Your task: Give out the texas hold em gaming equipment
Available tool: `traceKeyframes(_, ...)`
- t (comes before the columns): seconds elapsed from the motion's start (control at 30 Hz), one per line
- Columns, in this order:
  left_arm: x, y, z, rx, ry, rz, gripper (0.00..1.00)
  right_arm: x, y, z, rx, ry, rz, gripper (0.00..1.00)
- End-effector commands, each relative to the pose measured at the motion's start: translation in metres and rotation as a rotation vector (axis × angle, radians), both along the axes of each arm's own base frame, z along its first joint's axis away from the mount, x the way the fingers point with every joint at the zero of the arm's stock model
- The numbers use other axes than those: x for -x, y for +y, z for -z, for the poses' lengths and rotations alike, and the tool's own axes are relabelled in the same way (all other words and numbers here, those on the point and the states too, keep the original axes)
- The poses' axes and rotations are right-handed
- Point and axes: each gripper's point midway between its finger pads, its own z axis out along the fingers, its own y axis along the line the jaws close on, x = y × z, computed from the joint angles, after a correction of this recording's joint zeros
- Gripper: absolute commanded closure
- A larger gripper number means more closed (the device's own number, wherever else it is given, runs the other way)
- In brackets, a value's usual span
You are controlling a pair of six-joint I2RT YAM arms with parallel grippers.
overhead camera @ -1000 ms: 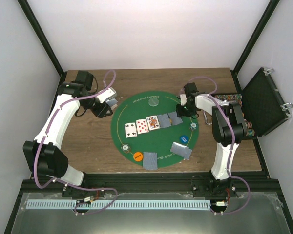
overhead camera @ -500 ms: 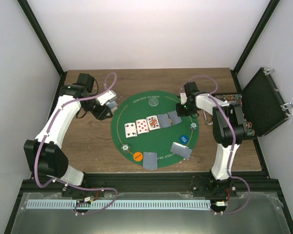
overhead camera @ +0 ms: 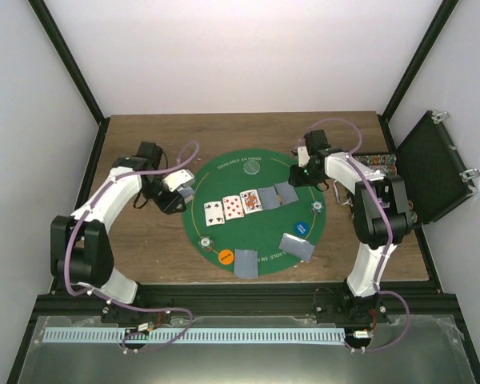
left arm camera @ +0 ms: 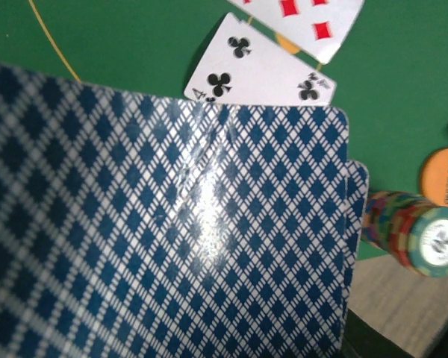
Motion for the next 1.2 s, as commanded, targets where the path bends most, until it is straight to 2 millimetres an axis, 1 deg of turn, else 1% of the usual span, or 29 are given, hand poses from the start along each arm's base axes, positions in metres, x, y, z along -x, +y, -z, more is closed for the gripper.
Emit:
traceKeyframes(0.0, -0.026, 0.002, 0.022, -0.029, -0.074, 0.010, 0.58, -0.006, -0.002, -0.031, 0.003, -0.064, 0.011, 0.63)
traceKeyframes(0.17, -0.045, 0.005, 0.045, -0.058, -0.064, -0.022, 0.58, -0.008, -0.001, -0.050, -0.007, -0.099, 0.007, 0.61)
traceKeyframes(0.27, -0.056, 0.008, 0.059, -0.083, -0.048, -0.055, 0.57, -0.008, -0.002, -0.057, -0.008, -0.113, 0.011, 0.60)
traceKeyframes(0.37, -0.070, 0.011, 0.070, -0.100, -0.033, -0.089, 0.58, -0.008, -0.003, -0.061, 0.000, -0.119, 0.009, 0.59)
traceKeyframes(0.47, -0.089, 0.013, 0.077, -0.100, -0.027, -0.133, 0.58, -0.007, -0.004, -0.061, 0.006, -0.115, 0.007, 0.59)
traceKeyframes(0.53, -0.096, 0.013, 0.083, -0.103, -0.016, -0.147, 0.56, -0.007, -0.003, -0.062, 0.002, -0.114, 0.007, 0.59)
traceKeyframes(0.6, -0.098, 0.013, 0.093, -0.109, 0.001, -0.141, 0.54, -0.006, -0.003, -0.061, 0.000, -0.113, 0.004, 0.59)
traceKeyframes(0.7, -0.102, 0.016, 0.101, -0.133, 0.000, -0.139, 0.51, -0.006, -0.003, -0.061, 0.001, -0.112, 0.004, 0.58)
traceKeyframes(0.83, -0.103, 0.016, 0.109, -0.139, 0.005, -0.133, 0.41, -0.007, -0.004, -0.060, 0.003, -0.109, 0.005, 0.56)
traceKeyframes(1.0, -0.100, 0.016, 0.114, -0.138, 0.022, -0.117, 0.30, -0.007, -0.002, -0.062, 0.000, -0.111, -0.001, 0.55)
traceKeyframes(1.17, -0.099, 0.019, 0.113, -0.138, 0.029, -0.111, 0.22, -0.008, -0.002, -0.066, 0.000, -0.120, -0.004, 0.55)
